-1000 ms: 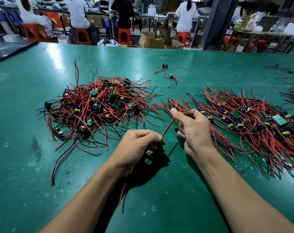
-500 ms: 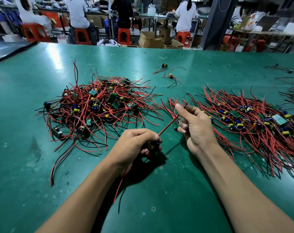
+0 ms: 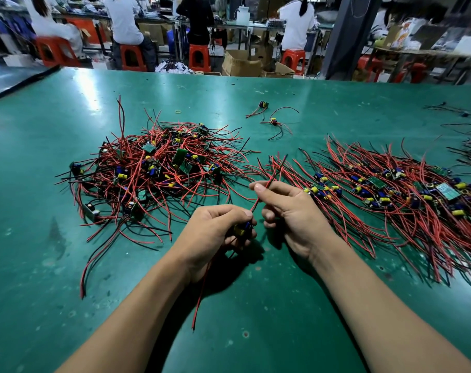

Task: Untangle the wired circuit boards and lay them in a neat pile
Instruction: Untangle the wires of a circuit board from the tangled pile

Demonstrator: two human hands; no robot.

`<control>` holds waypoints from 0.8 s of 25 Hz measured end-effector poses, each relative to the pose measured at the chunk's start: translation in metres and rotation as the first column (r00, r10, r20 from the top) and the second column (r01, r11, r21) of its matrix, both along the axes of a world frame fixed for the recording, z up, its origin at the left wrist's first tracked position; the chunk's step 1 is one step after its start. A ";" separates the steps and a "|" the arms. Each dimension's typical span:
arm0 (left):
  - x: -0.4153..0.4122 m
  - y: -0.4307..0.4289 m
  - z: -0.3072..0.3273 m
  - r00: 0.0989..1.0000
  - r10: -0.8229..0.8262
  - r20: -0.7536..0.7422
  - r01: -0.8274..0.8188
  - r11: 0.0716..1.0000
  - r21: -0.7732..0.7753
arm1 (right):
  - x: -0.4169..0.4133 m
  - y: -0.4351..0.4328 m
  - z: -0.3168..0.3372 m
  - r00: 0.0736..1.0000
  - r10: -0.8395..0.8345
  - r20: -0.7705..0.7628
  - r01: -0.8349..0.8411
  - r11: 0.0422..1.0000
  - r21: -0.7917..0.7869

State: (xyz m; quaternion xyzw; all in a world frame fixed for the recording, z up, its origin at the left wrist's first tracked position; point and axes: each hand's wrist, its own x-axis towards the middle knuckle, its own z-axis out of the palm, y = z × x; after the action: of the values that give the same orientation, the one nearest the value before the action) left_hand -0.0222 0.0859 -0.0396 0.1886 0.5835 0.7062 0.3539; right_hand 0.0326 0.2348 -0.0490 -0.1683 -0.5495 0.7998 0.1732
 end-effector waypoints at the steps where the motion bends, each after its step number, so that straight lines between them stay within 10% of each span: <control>1: 0.000 0.000 0.000 1.000 -0.002 -0.005 0.002 1.000 -0.003 | -0.001 0.002 0.000 0.998 -0.070 -0.011 0.070 0.998 -0.003; 6: -0.001 0.000 -0.002 1.000 0.000 0.001 0.000 1.000 -0.016 | 0.000 0.013 0.007 0.964 -0.264 -0.034 0.261 0.963 -0.065; 20: -0.004 -0.001 -0.004 1.000 0.006 0.019 -0.006 1.000 0.001 | 0.010 0.021 0.025 0.995 -0.022 -0.100 -0.044 0.789 -0.613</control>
State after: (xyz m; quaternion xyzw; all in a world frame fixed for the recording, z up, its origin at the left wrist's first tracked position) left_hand -0.0264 0.0848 -0.0438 0.1804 0.5802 0.7095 0.3571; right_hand 0.0423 0.2554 -0.0242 -0.1714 -0.2512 0.9434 0.1321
